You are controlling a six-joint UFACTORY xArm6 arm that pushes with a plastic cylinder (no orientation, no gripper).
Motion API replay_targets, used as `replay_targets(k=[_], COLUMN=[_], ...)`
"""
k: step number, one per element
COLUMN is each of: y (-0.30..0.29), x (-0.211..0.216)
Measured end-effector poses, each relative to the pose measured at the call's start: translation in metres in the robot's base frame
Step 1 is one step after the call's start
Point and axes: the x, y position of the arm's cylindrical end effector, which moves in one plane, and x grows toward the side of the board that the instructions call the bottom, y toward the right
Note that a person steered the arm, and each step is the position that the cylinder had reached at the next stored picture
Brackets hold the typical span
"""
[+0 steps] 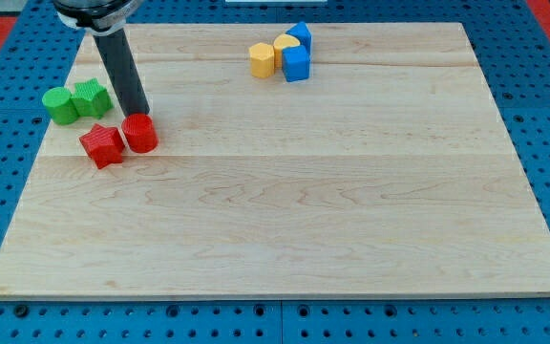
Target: Push the red star down a bit
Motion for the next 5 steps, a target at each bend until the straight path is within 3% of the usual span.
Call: replay_targets(k=[5], y=[-0.004], x=[0.017])
